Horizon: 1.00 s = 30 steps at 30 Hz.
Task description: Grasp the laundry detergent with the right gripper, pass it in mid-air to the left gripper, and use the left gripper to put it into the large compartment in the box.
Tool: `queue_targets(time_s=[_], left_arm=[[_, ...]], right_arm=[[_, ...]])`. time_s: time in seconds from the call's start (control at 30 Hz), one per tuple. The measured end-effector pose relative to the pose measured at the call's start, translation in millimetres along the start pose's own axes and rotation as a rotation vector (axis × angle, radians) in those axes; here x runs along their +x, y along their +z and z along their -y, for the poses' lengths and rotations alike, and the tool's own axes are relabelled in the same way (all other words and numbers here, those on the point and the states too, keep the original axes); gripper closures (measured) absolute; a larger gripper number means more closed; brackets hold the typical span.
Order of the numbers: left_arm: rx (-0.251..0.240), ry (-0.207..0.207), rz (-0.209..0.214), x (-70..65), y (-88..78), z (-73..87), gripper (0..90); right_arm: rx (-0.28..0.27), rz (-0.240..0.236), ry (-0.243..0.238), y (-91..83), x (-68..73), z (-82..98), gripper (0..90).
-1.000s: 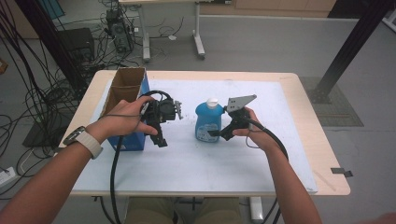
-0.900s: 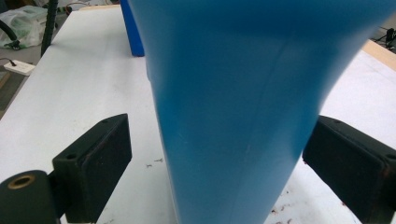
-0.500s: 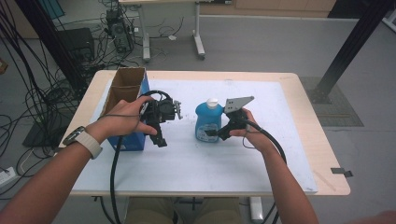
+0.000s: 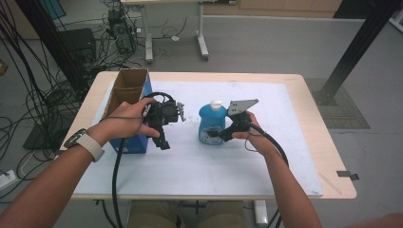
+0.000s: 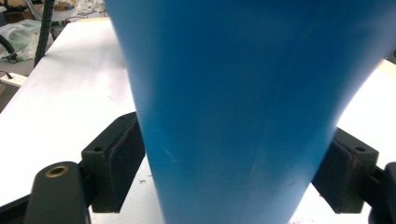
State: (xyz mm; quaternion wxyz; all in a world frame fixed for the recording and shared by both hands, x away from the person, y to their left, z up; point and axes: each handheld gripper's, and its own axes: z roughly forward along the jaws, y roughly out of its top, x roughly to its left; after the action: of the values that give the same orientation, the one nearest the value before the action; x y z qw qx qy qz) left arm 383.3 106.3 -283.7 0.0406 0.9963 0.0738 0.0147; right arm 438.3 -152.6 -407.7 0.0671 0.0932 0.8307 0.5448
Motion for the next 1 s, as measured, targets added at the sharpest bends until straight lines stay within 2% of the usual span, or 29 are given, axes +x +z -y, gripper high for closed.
queue_targets(time_s=[0.47,1.0], left_arm=[[-0.002,-0.001,0.001,0.3,0.7,0.1,12.0],[-0.003,-0.005,-0.001,1.0,0.6,1.1,12.1]], right_arm=[[-0.011,-0.007,0.0,3.8,-0.5,1.9,26.0],[-0.022,-0.022,-0.015,4.9,0.2,1.5,41.7]])
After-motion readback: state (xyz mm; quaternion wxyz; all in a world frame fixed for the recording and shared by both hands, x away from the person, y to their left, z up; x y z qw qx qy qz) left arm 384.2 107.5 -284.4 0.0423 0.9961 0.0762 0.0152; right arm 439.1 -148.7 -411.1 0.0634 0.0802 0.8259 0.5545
